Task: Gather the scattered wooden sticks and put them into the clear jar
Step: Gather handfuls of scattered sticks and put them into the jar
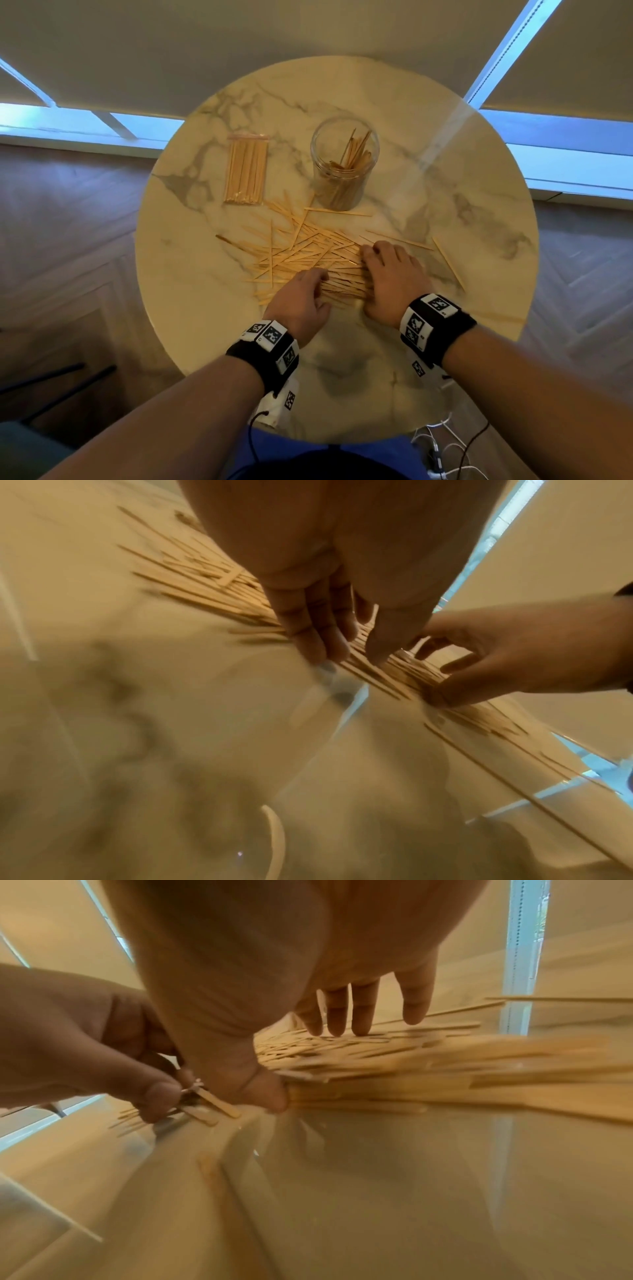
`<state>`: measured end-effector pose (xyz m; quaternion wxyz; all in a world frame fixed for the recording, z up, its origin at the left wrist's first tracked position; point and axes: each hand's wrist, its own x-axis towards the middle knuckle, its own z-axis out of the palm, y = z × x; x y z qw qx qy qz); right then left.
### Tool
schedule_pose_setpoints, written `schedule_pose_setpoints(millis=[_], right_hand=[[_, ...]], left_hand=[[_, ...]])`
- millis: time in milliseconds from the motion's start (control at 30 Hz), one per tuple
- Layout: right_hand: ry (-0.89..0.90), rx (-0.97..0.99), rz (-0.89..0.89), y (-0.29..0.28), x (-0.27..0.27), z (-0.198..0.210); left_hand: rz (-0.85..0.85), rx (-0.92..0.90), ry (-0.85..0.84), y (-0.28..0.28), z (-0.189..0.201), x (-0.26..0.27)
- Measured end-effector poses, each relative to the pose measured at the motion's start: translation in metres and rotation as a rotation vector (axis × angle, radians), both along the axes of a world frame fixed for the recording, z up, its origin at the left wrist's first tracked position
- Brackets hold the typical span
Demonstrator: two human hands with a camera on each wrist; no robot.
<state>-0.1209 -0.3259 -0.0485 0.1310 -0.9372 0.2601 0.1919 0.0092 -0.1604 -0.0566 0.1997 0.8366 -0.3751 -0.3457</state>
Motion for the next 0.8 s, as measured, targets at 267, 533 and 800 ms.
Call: schedule_pose_setpoints(millis=[267, 533, 800], right_hand=[[-0.025, -0.012, -0.048, 0.008, 0.017, -0.009], [-0.015, 0.006, -0.188, 0.011, 0.034, -0.010], [0.078, -0.001, -0.161, -0.007, 0.037, 0.001]], left_hand=[[0.081, 0.000, 0.011, 0.037, -0.004, 0.021], [0.109, -0.088, 0.058, 0.047, -0.003, 0.021], [0.175, -0.159, 0.015, 0.061, -0.001, 0.033]])
